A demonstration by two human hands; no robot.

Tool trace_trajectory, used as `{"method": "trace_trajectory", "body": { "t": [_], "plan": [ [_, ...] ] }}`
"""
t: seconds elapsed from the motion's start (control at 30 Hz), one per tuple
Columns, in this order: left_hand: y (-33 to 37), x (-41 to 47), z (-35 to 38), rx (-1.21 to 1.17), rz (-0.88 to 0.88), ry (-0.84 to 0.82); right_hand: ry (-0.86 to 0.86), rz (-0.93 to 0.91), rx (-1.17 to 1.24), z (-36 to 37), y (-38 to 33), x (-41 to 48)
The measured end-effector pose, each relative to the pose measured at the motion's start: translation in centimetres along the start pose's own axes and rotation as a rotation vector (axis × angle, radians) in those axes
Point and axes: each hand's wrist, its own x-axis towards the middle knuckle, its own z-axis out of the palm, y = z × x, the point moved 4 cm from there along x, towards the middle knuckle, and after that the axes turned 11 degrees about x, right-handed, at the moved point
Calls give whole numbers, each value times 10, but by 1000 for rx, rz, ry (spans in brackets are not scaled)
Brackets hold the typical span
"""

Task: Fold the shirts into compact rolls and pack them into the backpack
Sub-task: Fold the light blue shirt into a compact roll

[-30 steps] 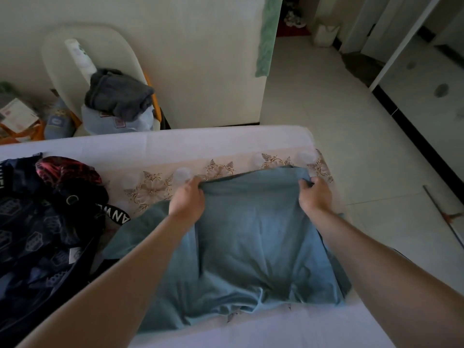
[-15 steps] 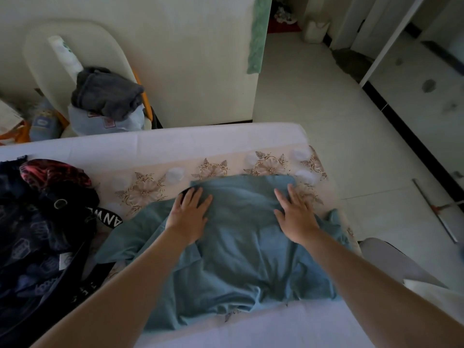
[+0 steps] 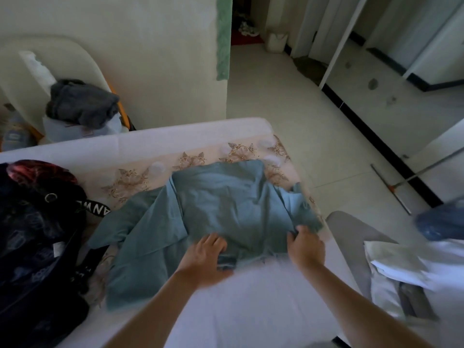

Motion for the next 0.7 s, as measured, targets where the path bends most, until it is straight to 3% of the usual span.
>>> {"method": "trace_trajectory", "body": {
  "t": [0.17,0.33,0.4,0.47,0.53,0.6,0.67,0.7],
  "plan": [
    [-5,-22,8,-131,-34,-1,77,-16,367,-14,-1,-8],
    [4,-33,-3,-201,45,151,189,-177,-50,-36,8,9],
    [17,-36,-1,-221,49,28,177,-183,-226,-36,9,7],
    [27,-42,7,-186,17,-223,180,-252,-306,-32,0,-4],
    [34,-45,13,-103,29,-321,98,-453,-255,-21,-17,-22],
    [34,-48,10,-202,-57,-238,-149,-672,-176,-1,-34,-43],
    [21,-58,6,-291,-175,-81,-393,-696,-193,19,-43,-59],
    [10,-67,5,-277,-216,6,-432,-644,-236,24,-44,-64]
  ]
}}
